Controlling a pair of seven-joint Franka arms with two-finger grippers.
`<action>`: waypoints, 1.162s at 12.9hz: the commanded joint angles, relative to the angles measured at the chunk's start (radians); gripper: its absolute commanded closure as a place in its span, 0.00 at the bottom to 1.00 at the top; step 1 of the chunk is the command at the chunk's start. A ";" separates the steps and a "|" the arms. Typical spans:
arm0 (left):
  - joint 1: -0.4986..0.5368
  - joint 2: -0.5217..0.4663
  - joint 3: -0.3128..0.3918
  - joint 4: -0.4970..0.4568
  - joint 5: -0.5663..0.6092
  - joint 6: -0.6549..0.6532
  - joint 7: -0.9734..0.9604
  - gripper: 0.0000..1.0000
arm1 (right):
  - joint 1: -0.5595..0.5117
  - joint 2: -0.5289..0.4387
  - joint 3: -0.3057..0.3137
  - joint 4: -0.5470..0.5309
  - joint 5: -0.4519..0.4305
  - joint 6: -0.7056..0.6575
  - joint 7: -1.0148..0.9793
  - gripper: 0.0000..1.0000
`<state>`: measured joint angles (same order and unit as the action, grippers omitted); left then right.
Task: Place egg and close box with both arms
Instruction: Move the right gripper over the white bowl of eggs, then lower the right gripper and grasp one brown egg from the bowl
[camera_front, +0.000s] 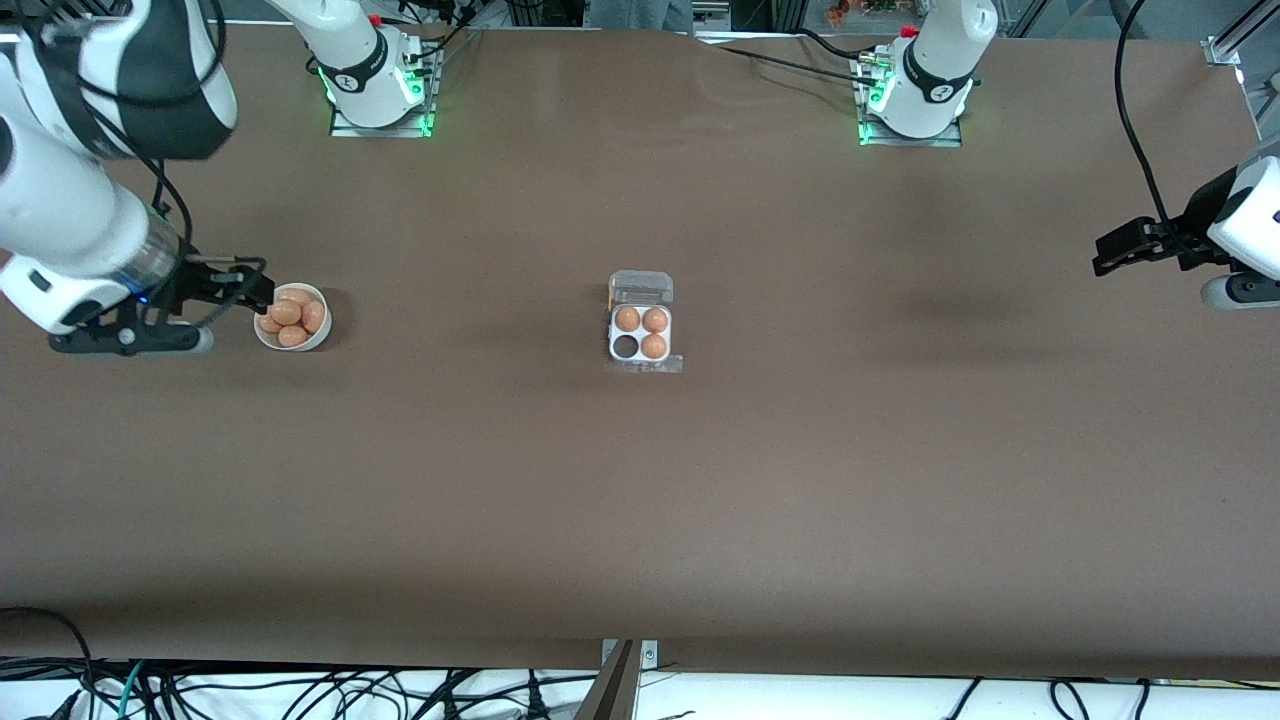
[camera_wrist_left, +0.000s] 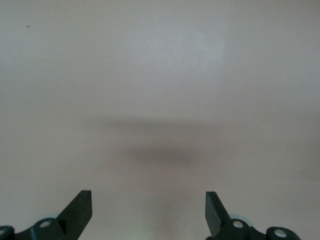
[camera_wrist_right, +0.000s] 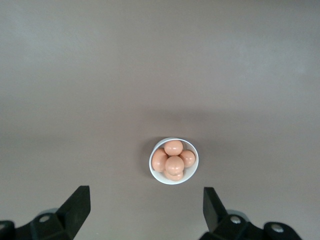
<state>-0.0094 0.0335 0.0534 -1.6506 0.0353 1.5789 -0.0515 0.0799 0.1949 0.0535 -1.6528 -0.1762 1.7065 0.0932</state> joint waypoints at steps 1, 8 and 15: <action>0.003 0.016 -0.006 0.046 0.026 -0.023 0.018 0.00 | -0.009 0.032 -0.003 -0.069 -0.025 0.071 0.011 0.00; 0.005 0.016 -0.006 0.048 0.026 -0.023 0.019 0.00 | -0.009 -0.063 -0.092 -0.540 -0.019 0.543 0.011 0.00; 0.003 0.016 -0.006 0.048 0.028 -0.023 0.018 0.00 | -0.009 -0.017 -0.142 -0.657 -0.052 0.665 -0.013 0.00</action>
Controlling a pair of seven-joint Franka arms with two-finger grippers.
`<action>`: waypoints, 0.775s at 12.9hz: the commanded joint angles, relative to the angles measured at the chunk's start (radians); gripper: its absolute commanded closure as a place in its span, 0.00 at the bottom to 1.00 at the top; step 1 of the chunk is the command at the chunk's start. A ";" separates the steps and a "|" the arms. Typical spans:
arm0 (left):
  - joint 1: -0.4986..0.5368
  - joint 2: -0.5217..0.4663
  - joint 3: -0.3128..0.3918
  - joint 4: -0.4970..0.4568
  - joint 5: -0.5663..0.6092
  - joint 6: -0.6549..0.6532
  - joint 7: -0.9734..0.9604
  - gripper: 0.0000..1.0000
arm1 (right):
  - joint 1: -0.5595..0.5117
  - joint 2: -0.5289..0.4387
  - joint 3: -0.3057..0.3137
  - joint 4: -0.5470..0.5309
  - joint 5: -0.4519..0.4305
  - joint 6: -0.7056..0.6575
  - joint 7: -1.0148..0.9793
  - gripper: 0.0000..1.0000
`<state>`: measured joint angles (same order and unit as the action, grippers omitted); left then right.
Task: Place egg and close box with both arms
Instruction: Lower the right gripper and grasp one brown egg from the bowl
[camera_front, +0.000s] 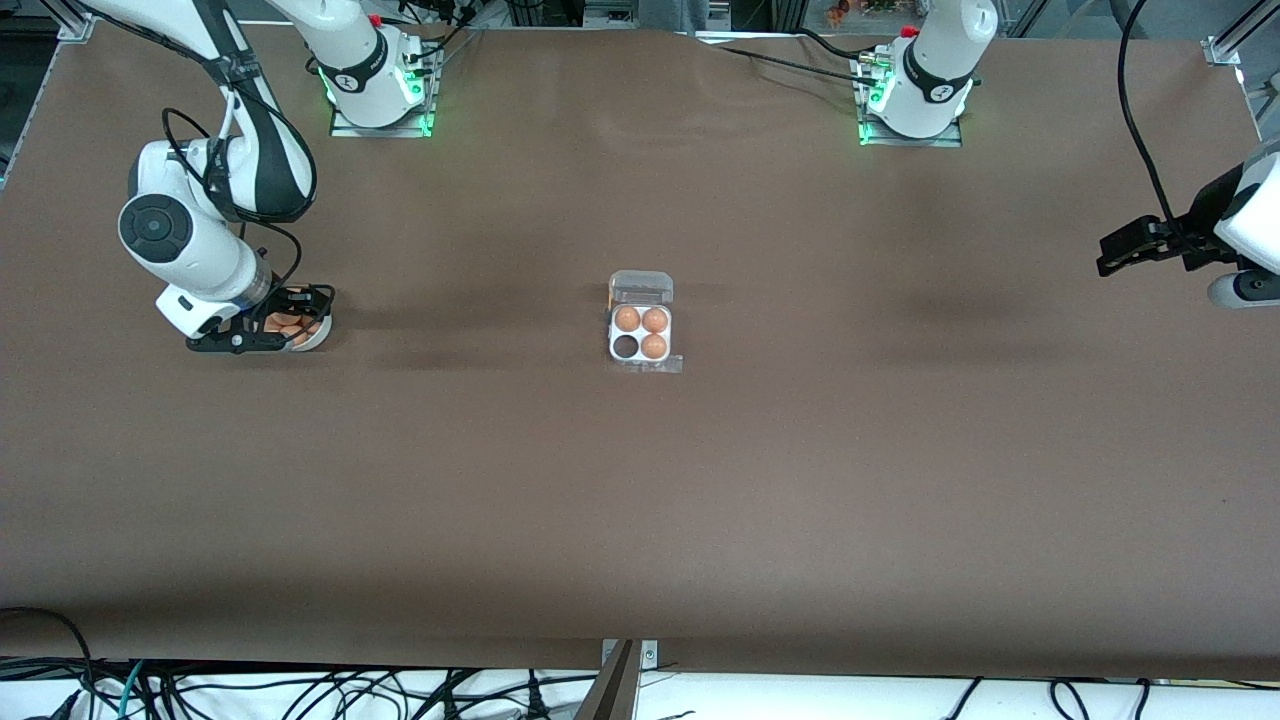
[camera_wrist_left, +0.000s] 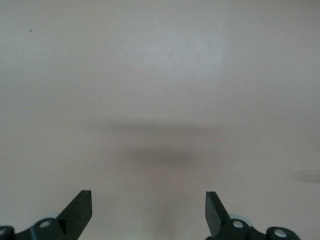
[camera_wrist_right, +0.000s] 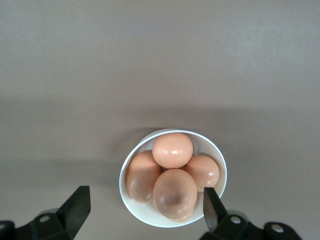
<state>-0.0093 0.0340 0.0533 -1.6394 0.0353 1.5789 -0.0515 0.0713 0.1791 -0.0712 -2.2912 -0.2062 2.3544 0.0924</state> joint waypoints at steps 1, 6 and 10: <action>0.003 0.015 -0.006 0.036 0.028 -0.023 0.018 0.00 | -0.001 0.016 -0.028 -0.019 -0.022 0.020 -0.013 0.00; 0.002 0.015 -0.007 0.036 0.026 -0.023 0.018 0.00 | -0.001 0.039 -0.033 -0.019 -0.022 0.026 -0.013 0.00; 0.002 0.015 -0.007 0.036 0.028 -0.023 0.018 0.00 | -0.001 0.054 -0.033 -0.013 -0.022 0.032 -0.014 0.05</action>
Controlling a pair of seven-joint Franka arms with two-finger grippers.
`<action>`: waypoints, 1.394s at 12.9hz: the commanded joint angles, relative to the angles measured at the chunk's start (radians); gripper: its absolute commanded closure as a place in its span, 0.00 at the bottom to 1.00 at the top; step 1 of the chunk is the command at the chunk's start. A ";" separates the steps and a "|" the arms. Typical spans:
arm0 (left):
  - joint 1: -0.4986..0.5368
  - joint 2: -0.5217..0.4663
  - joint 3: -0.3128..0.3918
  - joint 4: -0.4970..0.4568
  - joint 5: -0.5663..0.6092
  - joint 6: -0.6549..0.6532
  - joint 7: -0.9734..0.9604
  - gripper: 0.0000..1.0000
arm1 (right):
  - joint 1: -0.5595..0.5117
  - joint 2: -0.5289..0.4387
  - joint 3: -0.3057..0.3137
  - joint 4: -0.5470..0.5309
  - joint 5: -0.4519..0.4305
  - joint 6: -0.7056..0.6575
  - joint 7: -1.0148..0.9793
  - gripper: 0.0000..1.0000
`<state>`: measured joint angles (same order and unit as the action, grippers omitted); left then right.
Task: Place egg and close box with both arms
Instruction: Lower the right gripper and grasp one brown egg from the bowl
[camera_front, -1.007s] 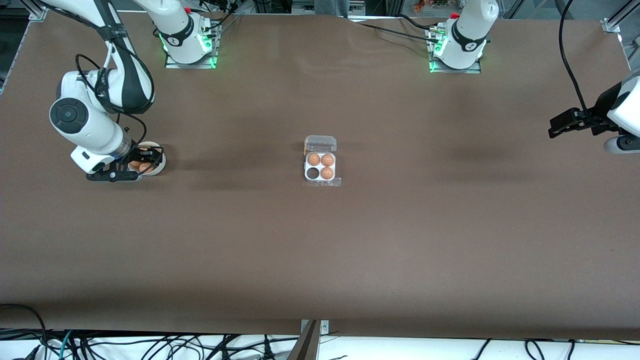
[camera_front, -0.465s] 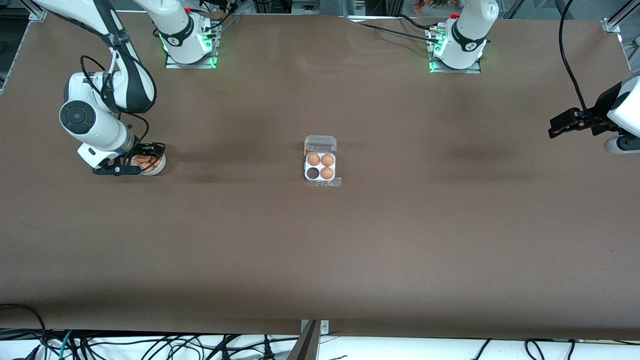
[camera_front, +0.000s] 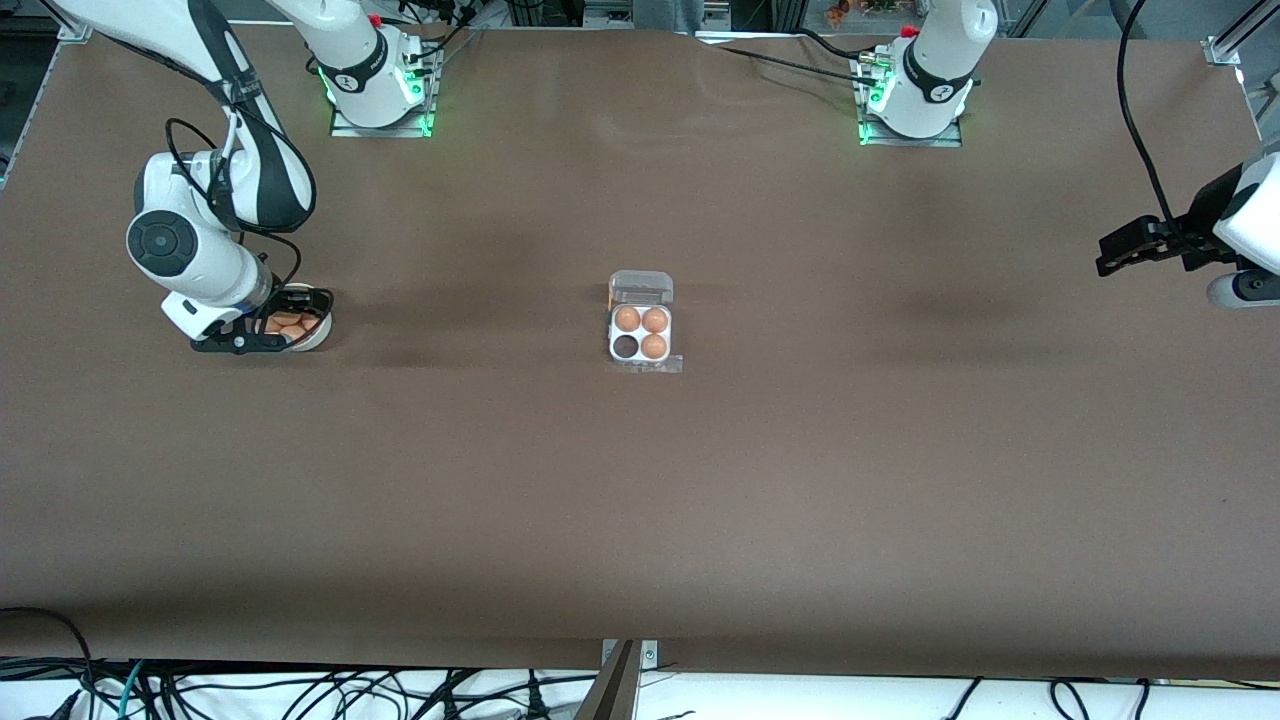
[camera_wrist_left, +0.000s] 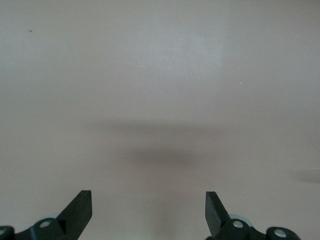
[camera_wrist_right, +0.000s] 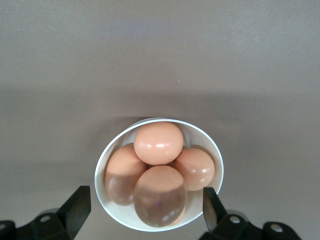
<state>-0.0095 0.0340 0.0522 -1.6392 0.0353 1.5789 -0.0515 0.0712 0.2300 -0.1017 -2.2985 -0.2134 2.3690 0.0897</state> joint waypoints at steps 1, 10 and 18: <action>0.002 0.015 -0.006 0.036 0.028 -0.023 0.018 0.00 | -0.001 0.003 -0.003 -0.006 -0.015 0.018 -0.011 0.08; 0.002 0.015 -0.006 0.041 0.028 -0.023 0.019 0.00 | -0.019 0.023 -0.007 0.005 -0.018 0.027 -0.102 0.50; -0.001 0.014 -0.008 0.044 0.026 -0.026 0.016 0.00 | -0.018 0.023 -0.006 0.023 -0.018 0.016 -0.103 0.72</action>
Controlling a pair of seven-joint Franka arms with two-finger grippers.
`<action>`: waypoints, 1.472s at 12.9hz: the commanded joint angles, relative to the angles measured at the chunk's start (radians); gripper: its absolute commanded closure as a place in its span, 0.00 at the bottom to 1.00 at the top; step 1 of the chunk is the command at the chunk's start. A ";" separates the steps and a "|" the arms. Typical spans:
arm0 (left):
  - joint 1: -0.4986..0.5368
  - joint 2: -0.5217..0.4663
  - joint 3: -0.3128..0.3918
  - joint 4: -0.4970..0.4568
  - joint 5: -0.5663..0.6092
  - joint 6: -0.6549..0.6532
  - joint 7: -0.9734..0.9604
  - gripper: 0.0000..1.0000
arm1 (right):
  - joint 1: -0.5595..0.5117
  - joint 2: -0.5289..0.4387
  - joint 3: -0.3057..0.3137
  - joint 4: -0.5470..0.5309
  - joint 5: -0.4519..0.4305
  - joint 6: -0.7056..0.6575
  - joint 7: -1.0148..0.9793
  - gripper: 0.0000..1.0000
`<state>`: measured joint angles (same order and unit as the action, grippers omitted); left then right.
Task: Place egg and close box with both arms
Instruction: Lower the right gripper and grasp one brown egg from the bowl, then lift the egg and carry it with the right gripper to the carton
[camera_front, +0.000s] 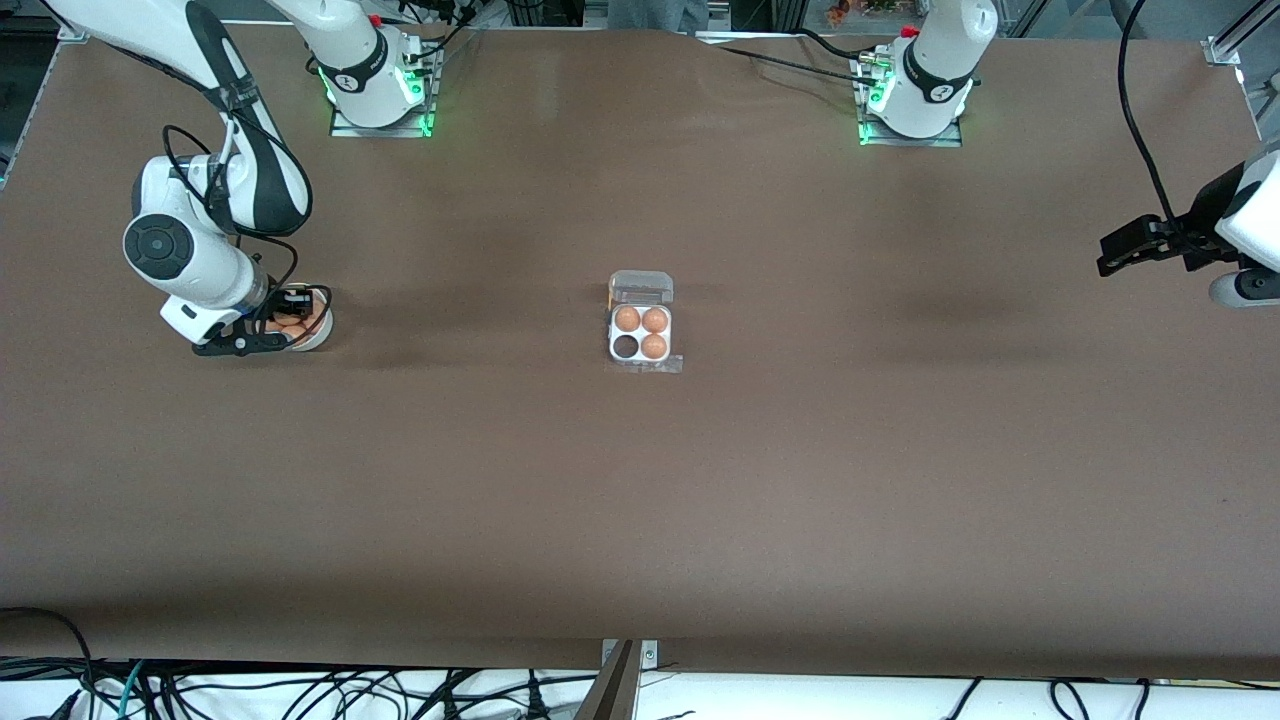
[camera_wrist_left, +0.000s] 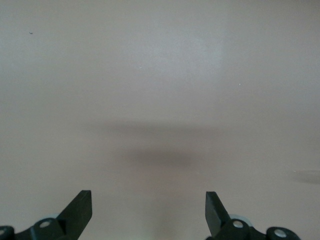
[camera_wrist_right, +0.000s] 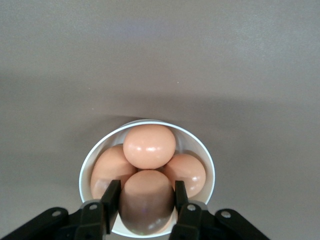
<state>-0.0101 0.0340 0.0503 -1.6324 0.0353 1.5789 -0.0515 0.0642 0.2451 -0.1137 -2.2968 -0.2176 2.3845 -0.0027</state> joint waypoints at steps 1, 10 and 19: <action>-0.001 0.012 -0.006 0.037 0.026 -0.028 0.016 0.00 | -0.011 0.008 0.006 0.031 -0.013 -0.001 -0.013 0.72; -0.001 0.014 -0.006 0.039 0.026 -0.034 0.016 0.00 | 0.101 0.042 0.042 0.315 0.096 -0.405 0.030 0.79; -0.001 0.014 -0.004 0.039 0.026 -0.034 0.016 0.00 | 0.492 0.270 0.043 0.673 0.384 -0.547 0.554 0.79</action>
<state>-0.0107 0.0340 0.0493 -1.6287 0.0353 1.5698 -0.0515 0.4986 0.4415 -0.0599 -1.7284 0.1131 1.8774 0.4489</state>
